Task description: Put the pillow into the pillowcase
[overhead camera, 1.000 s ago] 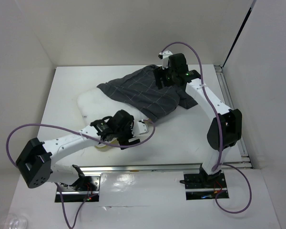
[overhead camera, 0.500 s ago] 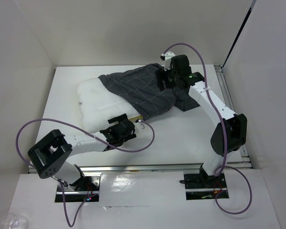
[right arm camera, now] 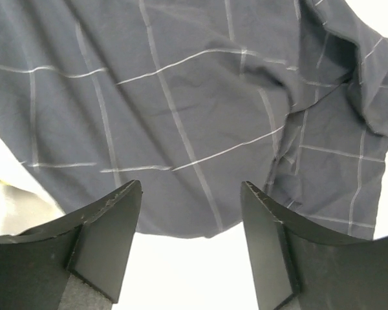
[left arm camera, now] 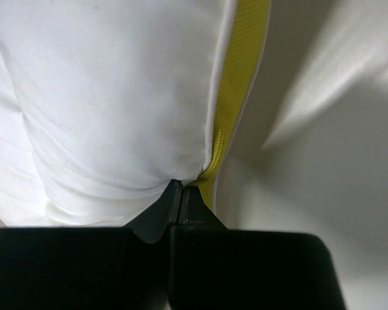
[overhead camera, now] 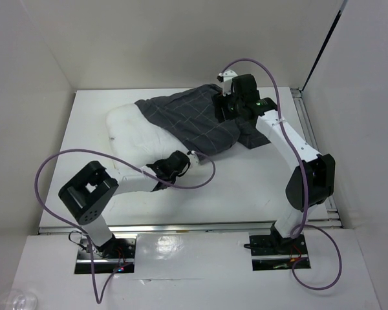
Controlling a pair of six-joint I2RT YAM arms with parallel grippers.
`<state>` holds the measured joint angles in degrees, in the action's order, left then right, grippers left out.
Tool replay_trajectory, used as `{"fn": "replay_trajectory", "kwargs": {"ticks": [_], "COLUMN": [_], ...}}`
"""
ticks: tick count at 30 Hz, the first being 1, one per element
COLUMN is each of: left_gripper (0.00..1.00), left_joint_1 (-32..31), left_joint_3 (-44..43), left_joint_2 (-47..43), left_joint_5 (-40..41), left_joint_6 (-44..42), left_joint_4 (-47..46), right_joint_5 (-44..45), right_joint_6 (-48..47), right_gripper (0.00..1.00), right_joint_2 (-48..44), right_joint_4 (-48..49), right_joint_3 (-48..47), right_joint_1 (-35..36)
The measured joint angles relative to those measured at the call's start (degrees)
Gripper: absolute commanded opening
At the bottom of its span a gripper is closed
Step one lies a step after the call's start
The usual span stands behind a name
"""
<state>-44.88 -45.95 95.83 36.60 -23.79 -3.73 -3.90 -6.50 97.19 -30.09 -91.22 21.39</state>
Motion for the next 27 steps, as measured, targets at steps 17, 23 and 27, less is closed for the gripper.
{"fn": "replay_trajectory", "kwargs": {"ticks": [17, 23, 27], "left_gripper": [0.00, 0.00, 0.00], "left_joint_1": [20.7, 23.5, 23.6], "left_joint_3": [-61.4, -71.7, -71.7], "left_joint_2": [7.8, 11.4, 11.4], "left_joint_5": [-33.8, -42.9, -46.1], "left_joint_6": [7.5, 9.2, 9.2], "left_joint_4": [35.7, 42.8, 45.9], "right_joint_5": [-6.8, -2.2, 2.6], "right_joint_6": [-0.4, -0.3, 0.7], "right_gripper": [0.77, 0.77, 0.77], "right_joint_2": [-4.0, -3.8, -1.4], "right_joint_4": [0.1, 0.3, 1.6], "right_joint_3": [3.5, 3.0, -0.5], "right_joint_1": [2.1, 3.7, 4.0]}}
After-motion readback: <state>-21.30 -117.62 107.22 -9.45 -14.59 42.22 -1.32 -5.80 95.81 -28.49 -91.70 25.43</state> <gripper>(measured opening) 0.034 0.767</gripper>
